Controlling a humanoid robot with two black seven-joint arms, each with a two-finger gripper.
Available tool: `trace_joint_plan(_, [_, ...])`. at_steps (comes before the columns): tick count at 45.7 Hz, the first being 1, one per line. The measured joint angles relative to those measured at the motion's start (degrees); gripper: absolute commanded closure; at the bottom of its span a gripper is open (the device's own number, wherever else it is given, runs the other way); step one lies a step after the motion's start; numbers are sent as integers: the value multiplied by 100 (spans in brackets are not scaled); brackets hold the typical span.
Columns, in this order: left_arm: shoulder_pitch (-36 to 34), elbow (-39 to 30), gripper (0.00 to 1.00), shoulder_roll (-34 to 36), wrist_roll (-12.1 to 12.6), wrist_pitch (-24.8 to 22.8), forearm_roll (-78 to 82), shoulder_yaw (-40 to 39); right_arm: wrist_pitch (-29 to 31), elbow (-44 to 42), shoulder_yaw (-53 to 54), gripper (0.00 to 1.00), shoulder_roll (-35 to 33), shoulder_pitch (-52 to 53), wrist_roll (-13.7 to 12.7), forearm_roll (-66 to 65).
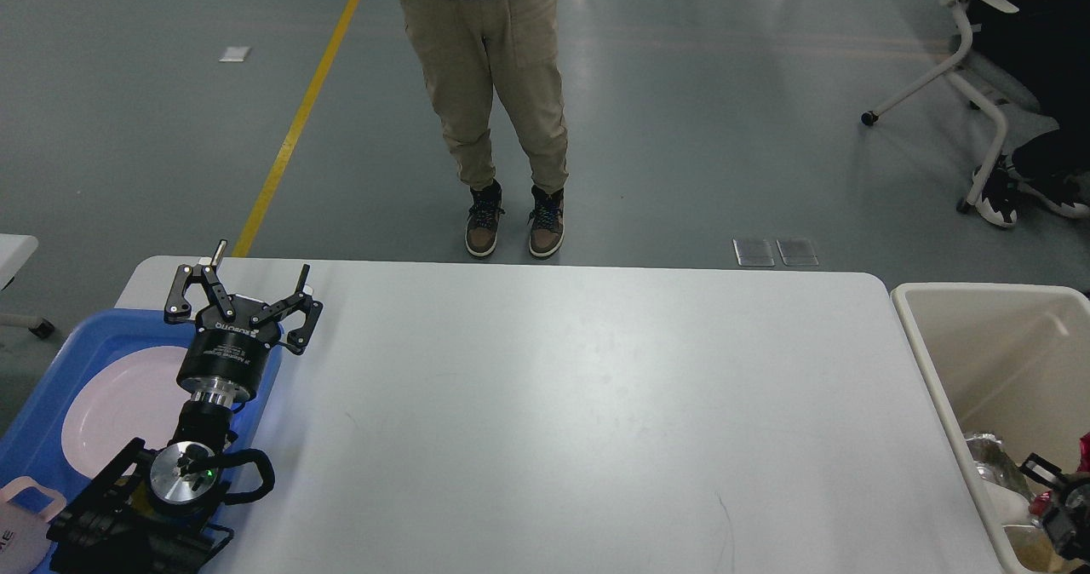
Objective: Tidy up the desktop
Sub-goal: 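Open the right gripper inside the bin to drop the can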
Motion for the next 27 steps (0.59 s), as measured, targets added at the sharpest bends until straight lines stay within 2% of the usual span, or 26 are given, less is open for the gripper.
trace_joint_plan(5, [0, 0, 4, 0, 0, 0, 0, 0, -5, 0, 13, 100, 12, -12, -6, 3])
trace_joint_plan(6, [0, 0, 4, 0, 0, 0, 0, 0, -6, 0, 14, 97, 12, -13, -11, 3])
trace_joint_plan(7, [0, 0, 4, 0, 0, 0, 0, 0, -7, 0, 15, 79, 13, -13, -14, 3])
trace_joint_plan(8, [0, 0, 4, 0, 0, 1, 0, 0, -9, 0, 15, 50, 13, -14, -16, 3])
trace_joint_plan(9, [0, 0, 4, 0, 0, 1, 0, 0, -12, 0, 15, 36, 13, -14, -17, 3])
trace_joint_plan(13, [0, 0, 4, 0, 0, 3, 0, 0, -23, 1, -3, 0, 13, -14, -19, 4])
trace_joint_plan(27, [0, 0, 4, 0, 0, 3, -1, 0, -31, 8, -22, 0, 37, 33, -10, -6])
